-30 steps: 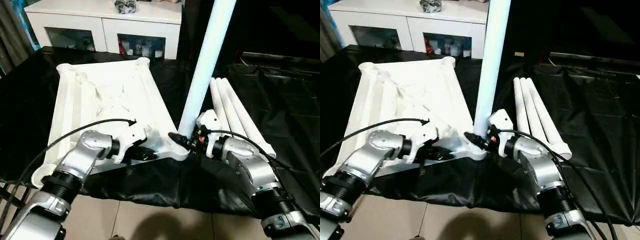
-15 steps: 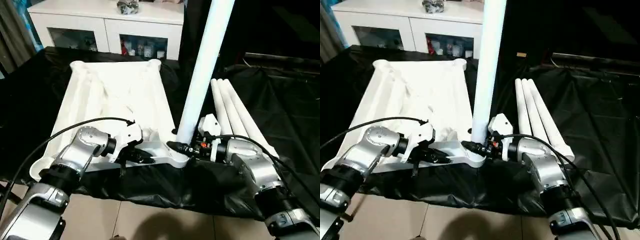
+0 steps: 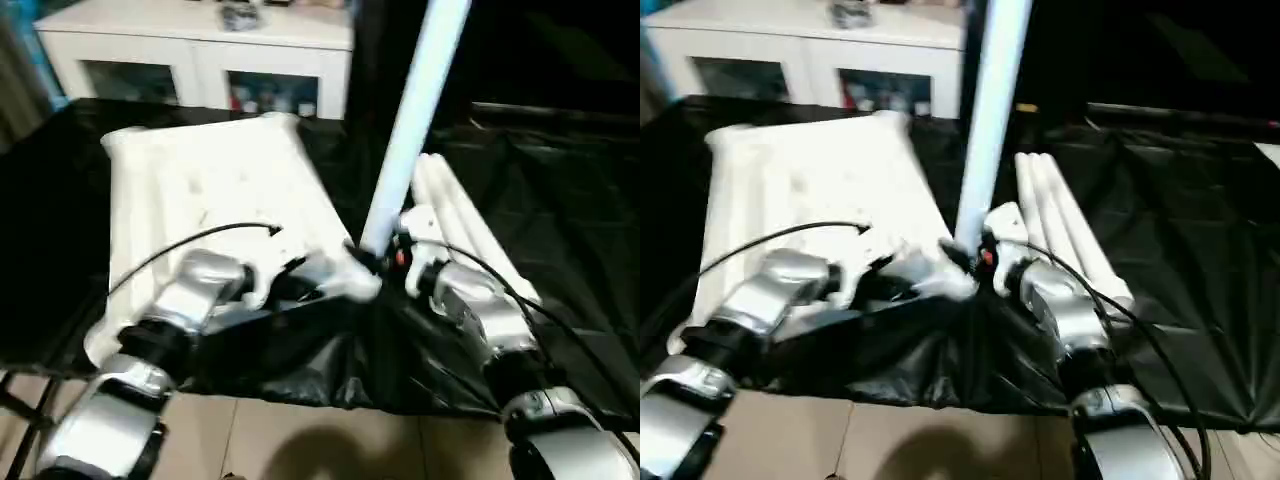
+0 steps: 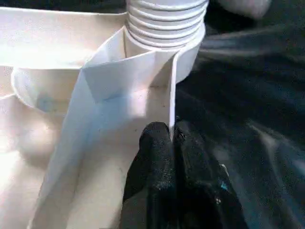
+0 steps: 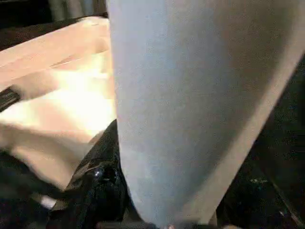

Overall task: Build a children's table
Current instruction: Insert table leg to table base

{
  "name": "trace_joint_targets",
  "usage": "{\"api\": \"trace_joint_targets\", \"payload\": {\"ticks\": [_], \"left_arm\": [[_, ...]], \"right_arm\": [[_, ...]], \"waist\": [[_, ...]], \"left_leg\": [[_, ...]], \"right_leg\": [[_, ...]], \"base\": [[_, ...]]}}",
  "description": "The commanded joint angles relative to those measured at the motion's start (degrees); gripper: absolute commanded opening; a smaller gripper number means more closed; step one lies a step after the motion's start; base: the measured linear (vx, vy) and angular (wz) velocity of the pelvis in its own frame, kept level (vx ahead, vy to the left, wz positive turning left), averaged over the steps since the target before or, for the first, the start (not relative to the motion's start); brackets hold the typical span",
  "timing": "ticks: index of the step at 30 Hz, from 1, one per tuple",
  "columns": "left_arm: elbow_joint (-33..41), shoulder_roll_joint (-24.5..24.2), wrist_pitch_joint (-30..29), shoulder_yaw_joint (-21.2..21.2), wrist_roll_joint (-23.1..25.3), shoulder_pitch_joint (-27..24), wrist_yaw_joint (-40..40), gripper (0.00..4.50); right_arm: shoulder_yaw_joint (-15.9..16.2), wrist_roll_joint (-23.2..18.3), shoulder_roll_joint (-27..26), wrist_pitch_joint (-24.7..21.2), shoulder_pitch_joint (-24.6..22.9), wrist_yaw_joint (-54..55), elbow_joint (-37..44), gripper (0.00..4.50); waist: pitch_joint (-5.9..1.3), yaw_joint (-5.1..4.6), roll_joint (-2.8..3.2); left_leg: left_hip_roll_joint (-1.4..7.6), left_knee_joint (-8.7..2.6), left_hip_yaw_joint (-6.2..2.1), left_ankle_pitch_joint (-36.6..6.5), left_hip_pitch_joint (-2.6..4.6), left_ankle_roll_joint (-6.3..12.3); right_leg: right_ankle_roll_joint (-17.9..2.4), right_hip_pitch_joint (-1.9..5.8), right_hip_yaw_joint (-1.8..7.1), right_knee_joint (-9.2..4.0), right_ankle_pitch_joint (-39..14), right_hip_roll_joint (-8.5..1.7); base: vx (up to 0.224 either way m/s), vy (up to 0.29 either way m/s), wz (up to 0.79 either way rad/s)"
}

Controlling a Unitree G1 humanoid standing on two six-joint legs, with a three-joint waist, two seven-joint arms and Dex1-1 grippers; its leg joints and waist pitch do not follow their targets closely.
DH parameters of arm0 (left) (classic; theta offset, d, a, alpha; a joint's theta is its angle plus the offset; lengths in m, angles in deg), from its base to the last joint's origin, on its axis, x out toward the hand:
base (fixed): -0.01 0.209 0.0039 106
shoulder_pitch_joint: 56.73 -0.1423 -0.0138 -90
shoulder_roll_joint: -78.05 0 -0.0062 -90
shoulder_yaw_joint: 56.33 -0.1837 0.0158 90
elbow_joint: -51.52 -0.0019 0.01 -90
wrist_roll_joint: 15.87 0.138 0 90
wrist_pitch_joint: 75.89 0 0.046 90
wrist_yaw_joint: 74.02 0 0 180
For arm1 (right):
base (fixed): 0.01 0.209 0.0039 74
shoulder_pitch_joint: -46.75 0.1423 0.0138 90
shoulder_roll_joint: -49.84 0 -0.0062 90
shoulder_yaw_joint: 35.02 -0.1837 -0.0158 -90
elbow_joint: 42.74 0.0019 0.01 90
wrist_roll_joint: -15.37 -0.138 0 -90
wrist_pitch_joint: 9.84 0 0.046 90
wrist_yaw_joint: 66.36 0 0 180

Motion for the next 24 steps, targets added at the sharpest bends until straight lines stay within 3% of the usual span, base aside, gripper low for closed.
{"api": "trace_joint_targets", "payload": {"ticks": [1,2,3,8,9,12,13,14,17,18,21,24], "left_arm": [[7.9,1.4,-1.4,2.5,-0.7,0.8,-2.5,0.00],[9.7,1.7,-2.1,1.6,-0.3,-0.1,-2.6,0.00],[9.7,1.7,-2.1,1.6,-0.3,-0.1,-2.6,0.00],[11.5,1.6,-3.2,-0.3,0.1,-1.4,-2.3,0.00],[12.9,0.9,-3.7,-0.8,0.0,-2.1,-1.6,0.00],[13.7,0.3,-4.1,-1.1,0.2,-2.6,-1.4,0.00],[14.3,0.2,-4.3,-1.1,0.3,-2.8,-1.4,0.00],[14.6,0.1,-4.5,-1.1,0.3,-3.0,-1.4,0.00],[15.5,-0.5,-4.6,-1.2,0.5,-3.8,-1.3,0.00],[15.8,-0.7,-4.5,-1.2,0.3,-4.0,-1.0,0.00],[15.6,-0.9,-2.2,-1.3,-0.4,-4.2,0.2,0.00],[14.7,-0.8,-0.2,-1.0,-1.0,-4.6,0.7,0.00]], "right_arm": [[0.7,1.8,-1.4,-3.6,-1.3,2.4,-6.3,1.91],[0.6,1.8,-2.2,-3.9,-0.8,2.6,-7.5,1.91],[0.6,1.8,-2.2,-3.9,-0.8,2.6,-7.5,1.91],[1.5,2.6,-3.4,-4.2,-0.1,2.0,-9.4,1.91],[1.8,2.8,-3.8,-4.0,0.1,1.5,-9.7,1.91],[2.2,3.3,-4.0,-3.7,0.3,1.3,-9.8,1.91],[2.2,3.4,-4.1,-3.6,0.4,1.4,-10.1,1.91],[1.9,3.2,-4.4,-3.7,0.5,1.2,-10.2,1.91],[1.4,3.1,-4.8,-3.1,0.9,1.2,-10.5,1.91],[1.1,3.0,-4.9,-2.5,1.0,1.1,-10.7,2.47],[0.4,2.6,-5.0,-1.5,1.3,0.7,-10.9,2.67],[0.0,2.4,-5.1,-0.8,1.4,-0.3,-10.3,2.99]], "waist": [[-3.07,0.23,0.33],[-3.12,-0.02,0.14],[-3.23,-0.01,0.46],[-3.24,-0.01,0.37],[-3.18,0.02,-0.28],[-2.91,-0.10,-0.21],[-2.88,-0.12,-0.19],[-2.92,-0.19,-0.55],[-2.84,-0.37,-0.46],[-2.87,-0.49,-0.66],[-2.91,-0.47,-0.41],[-3.09,-0.17,-0.48]], "left_leg": [[0.66,-4.63,0.02,-18.0,-0.32,0.03],[0.81,-4.77,-0.06,-16.7,-0.80,0.26],[0.78,-4.70,-0.04,-15.2,-0.91,0.54],[0.68,-4.53,0.32,-13.1,-0.59,1.58],[0.72,-4.58,0.33,-13.5,-0.64,1.67],[0.75,-4.81,0.34,-15.7,-0.40,1.07],[0.77,-4.85,0.32,-16.1,-0.34,0.92],[0.86,-4.90,0.28,-16.3,-0.33,0.76],[0.92,-5.06,0.18,-16.9,-0.33,0.43],[0.91,-5.03,0.22,-17.0,-0.29,0.37],[0.90,-4.91,0.39,-17.1,-0.07,0.55],[0.93,-4.86,0.49,-14.3,-0.25,1.00]], "right_leg": [[-10.0,2.43,2.01,-5.21,-22.7,-3.03],[-10.7,2.80,1.99,-4.82,-20.2,-3.01],[-11.1,2.90,2.01,-4.66,-18.1,-2.99],[-13.0,2.91,2.19,-4.33,-12.7,-2.81],[-12.7,3.04,2.18,-4.29,-13.8,-2.94],[-11.2,2.72,2.23,-4.89,-19.0,-3.03],[-10.9,2.66,2.25,-4.98,-19.7,-3.05],[-10.6,2.63,2.27,-5.00,-20.1,-3.06],[-10.4,2.49,2.31,-4.96,-20.5,-3.03],[-10.5,2.45,2.34,-4.94,-19.9,-2.99],[-11.3,2.24,2.49,-5.10,-19.2,-3.11],[-12.2,2.58,2.50,-4.47,-14.5,-2.92]], "base": [[0.000,0.000,0.00],[0.000,0.000,0.00],[0.000,0.000,0.00],[0.000,0.000,0.00],[0.000,0.000,0.00],[0.000,0.000,0.00],[0.000,0.000,0.00],[0.000,0.000,0.00],[0.000,0.000,0.00],[0.000,0.000,0.00],[0.000,0.000,0.00],[0.000,0.000,0.00]]}}
